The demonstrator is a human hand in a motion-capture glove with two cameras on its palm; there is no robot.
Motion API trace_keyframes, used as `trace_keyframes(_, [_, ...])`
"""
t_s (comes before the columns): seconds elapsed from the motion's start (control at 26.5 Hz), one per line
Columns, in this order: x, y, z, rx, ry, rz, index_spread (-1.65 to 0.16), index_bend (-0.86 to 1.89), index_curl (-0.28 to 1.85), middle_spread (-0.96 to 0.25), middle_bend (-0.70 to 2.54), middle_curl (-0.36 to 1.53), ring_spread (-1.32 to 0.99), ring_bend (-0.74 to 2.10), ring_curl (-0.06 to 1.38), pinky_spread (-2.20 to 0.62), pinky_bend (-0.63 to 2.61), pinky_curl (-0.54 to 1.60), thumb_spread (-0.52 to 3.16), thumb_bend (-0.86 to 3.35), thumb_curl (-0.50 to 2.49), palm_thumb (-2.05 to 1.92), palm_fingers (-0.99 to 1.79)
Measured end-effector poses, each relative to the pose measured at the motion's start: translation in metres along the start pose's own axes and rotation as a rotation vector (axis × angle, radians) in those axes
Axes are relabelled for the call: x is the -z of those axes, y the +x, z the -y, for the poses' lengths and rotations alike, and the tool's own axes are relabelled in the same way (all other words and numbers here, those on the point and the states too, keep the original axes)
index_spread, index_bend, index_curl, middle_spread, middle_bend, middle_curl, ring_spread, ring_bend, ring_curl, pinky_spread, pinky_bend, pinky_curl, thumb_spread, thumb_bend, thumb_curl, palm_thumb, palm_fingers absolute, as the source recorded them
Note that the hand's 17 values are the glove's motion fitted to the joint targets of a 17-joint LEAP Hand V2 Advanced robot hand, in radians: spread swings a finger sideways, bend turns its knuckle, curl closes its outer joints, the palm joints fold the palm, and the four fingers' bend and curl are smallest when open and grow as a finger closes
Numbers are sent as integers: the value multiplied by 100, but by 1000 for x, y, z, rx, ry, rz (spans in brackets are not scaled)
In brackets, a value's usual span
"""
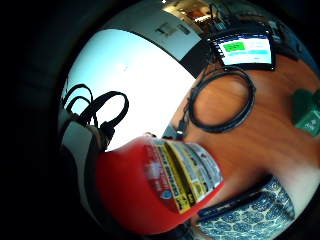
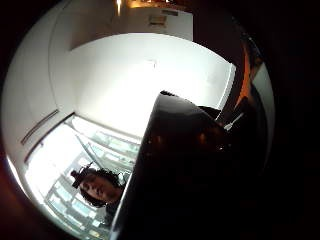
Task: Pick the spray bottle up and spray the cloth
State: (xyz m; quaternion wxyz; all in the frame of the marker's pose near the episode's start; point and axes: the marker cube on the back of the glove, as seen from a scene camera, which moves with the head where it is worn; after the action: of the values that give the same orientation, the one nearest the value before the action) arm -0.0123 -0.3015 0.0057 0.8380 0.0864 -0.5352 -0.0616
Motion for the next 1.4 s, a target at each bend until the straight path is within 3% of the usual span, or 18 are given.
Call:
trace_keyframes(0.34, [3, -11, 5, 27, -24, 8, -33, 17, 59, -23, 60, 52, -24, 66, 47, -33, 46, 40, 31, -3, 79, 98, 132])
trace_keyframes(0.75, [-7, 16, -2, -57, -131, -12, -34, 17, 58, -24, 60, 52, -24, 64, 47, -32, 45, 40, 34, -3, 80, 97, 127])
trace_keyframes(0.87, [-9, 23, -6, -69, -164, -25, -34, 14, 57, -24, 57, 52, -23, 62, 46, -24, 42, 39, 38, -4, 79, 96, 115])
trace_keyframes(1.09, [23, 25, -21, -125, -93, -206, -33, 1, 49, -22, 45, 48, -17, 58, 47, 0, 37, 40, 65, -7, 69, 81, 63])
trace_keyframes(1.4, [89, 24, -80, -183, -29, -640, -35, 10, 38, -13, 31, 42, -10, 46, 40, 14, 41, 38, 80, -7, 58, 70, 40])
